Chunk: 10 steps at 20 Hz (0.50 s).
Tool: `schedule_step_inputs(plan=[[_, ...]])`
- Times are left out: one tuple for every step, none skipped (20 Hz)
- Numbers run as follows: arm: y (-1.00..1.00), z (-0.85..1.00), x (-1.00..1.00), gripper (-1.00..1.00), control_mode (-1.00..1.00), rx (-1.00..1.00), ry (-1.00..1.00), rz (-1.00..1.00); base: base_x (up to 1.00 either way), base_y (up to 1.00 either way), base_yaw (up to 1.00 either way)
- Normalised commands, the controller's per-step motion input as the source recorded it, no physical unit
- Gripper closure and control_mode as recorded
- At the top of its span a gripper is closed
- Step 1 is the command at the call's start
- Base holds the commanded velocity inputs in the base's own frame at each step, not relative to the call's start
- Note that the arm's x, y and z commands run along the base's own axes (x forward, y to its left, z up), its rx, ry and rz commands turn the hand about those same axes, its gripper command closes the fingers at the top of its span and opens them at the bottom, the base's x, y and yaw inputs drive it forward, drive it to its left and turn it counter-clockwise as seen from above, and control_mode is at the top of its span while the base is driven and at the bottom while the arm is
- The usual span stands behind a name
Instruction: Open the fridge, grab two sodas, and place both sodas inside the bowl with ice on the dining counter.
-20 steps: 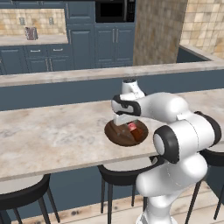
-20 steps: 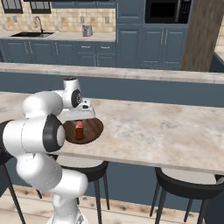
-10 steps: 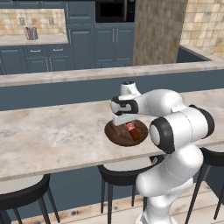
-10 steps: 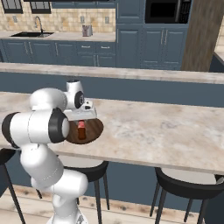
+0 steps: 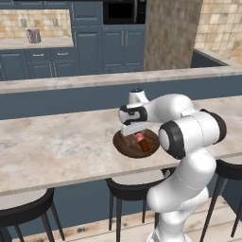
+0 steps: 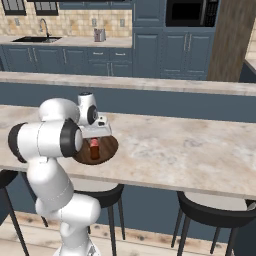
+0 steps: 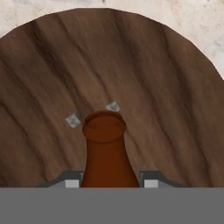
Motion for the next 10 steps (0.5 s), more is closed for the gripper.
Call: schedule_step_inputs(plan=[[0.01,-0.16,0.08,1.0,-1.0,0.0,0.0,0.0,0.0,0.0,0.0],[0.01,-0.17,0.06,1.0,-1.0,0.0,0.0,0.0,0.0,0.0,0.0],[0.01,-0.17,0.06,1.0,-1.0,0.0,0.0,0.0,0.0,0.0,0.0],[0.01,-0.16,0.06,1.0,-1.0,0.0,0.0,0.0,0.0,0.0,0.0],[0.01,-0.17,0.06,1.0,-1.0,0.0,0.0,0.0,0.0,0.0,0.0],[0.01,-0.19,0.06,1.0,-1.0,0.0,0.0,0.0,0.0,0.0,0.0],[0.01,-0.19,0.06,1.0,-1.0,0.0,0.0,0.0,0.0,0.0,0.0],[0.02,-0.2,0.09,1.0,-1.0,0.0,0.0,0.0,0.0,0.0,0.0],[0.02,-0.19,0.1,1.0,-1.0,0.0,0.0,0.0,0.0,0.0,0.0],[0.02,-0.18,0.1,1.0,-1.0,0.0,0.0,0.0,0.0,0.0,0.0]])
